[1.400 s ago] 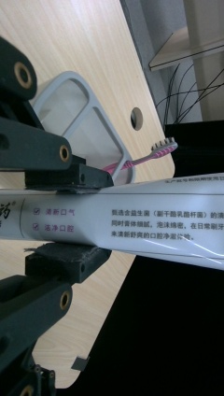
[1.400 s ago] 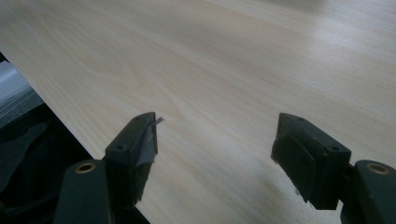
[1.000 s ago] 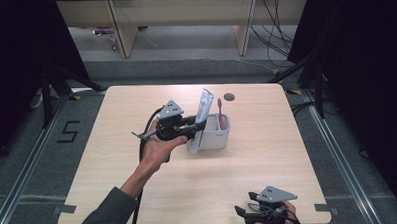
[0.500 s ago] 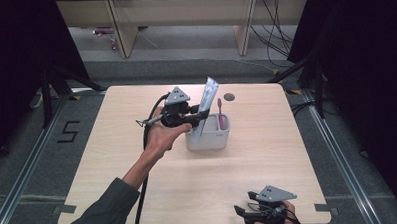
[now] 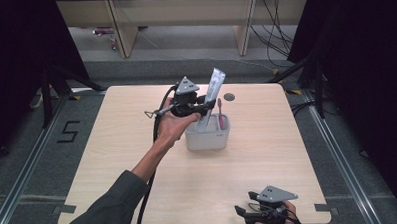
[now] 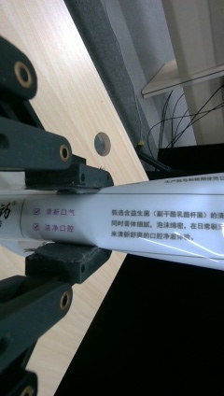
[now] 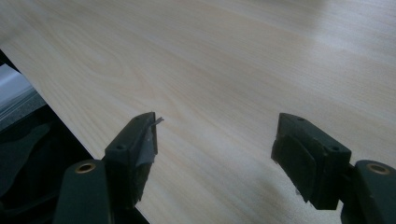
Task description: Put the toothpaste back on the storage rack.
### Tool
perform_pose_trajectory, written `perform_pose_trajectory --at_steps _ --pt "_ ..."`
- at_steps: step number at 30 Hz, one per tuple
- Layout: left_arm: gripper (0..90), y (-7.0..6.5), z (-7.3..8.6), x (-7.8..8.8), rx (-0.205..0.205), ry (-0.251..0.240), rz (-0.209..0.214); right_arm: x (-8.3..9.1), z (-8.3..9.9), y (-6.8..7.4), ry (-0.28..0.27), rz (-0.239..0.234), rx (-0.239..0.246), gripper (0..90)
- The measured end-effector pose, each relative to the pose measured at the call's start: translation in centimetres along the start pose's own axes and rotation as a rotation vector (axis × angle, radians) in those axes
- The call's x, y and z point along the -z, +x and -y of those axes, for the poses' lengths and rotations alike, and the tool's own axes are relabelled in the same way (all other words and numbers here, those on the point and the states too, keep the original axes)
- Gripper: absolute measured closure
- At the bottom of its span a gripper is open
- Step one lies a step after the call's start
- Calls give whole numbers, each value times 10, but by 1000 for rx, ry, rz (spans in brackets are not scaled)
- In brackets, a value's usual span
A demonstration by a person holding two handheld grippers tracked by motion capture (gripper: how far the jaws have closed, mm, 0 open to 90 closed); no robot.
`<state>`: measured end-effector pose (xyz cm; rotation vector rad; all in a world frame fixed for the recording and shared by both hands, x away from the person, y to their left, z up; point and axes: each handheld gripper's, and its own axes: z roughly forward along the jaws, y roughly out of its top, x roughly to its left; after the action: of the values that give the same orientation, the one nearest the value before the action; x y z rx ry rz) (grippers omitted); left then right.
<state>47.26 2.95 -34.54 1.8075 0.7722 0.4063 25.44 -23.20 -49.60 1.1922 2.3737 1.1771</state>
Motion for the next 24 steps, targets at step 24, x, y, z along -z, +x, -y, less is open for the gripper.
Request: perform_pose_trajectory --at_steps 24 --pt "656 9 17 -28 -2 5 -41 2 3 -1 -1 -6 7 308"
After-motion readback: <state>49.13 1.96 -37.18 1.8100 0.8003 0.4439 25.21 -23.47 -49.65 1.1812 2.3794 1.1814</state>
